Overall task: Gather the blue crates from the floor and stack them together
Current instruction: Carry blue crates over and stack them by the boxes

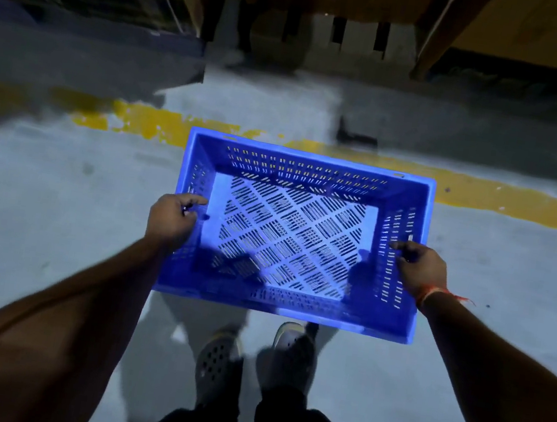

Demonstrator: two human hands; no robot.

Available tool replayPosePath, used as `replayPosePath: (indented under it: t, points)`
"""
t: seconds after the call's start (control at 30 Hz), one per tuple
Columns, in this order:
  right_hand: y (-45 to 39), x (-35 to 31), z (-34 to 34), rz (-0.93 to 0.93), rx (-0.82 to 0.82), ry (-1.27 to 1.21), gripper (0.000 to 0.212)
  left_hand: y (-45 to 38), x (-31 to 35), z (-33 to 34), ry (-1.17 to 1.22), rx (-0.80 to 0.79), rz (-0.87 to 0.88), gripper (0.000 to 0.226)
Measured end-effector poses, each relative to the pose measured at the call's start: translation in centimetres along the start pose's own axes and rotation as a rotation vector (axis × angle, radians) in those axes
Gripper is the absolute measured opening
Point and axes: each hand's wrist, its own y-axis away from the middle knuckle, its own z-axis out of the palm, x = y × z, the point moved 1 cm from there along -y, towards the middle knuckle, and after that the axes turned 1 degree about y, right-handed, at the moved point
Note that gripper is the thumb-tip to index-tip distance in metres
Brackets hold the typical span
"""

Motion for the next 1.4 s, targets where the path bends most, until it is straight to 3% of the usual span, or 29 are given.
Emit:
replayPosePath:
  t: [0.3, 0.6, 0.67, 0.77, 0.93, 1.0, 1.17, 1.4]
  points:
    - [-5.6, 2.5, 6.2, 0.027, -0.138, 0.074, 0.040, -4.8, -3.8, 5.3, -0.025, -0.187, -0.110, 0.071]
    - [-5.6, 3.2, 6.3, 0.052, -0.133, 0.082, 0.053, -5.8, -5.7, 6.6, 0.003, -0.142, -0.207, 0.074]
    - [-4.3, 2.2, 5.3, 0.047, -0.088, 0.087, 0.054, -4.8, -4.4, 5.9, -0.042, -0.106, -0.204, 0.064]
    - [-0.8, -0.1, 2.2, -0.011, -0.053, 0.023, 0.048, -1.5, -0.3, 2.9, -0.038, -0.091, -0.077, 0.046]
    - [7.3, -5.5, -5.5, -0.150, -0.054, -0.087, 0.040, 6.0, 7.1, -4.6, 0.093, -0.073, 0.112, 0.041]
    - [10.9, -7.9, -9.1, -0.141, -0.089, -0.236, 0.036, 10.0, 10.6, -8.2, 0.210, -0.063, 0.086, 0.030]
    - [22.3, -14.9, -18.3, -0.093, -0.088, -0.600, 0.019, 20.8, 19.0, -17.8, 0.539, -0.135, 0.036, 0.028]
    - [34.1, -22.0, -26.3, -0.242, -0.148, -0.736, 0.017, 31.7, 25.5, -28.0, 0.723, -0.145, 0.162, 0.026]
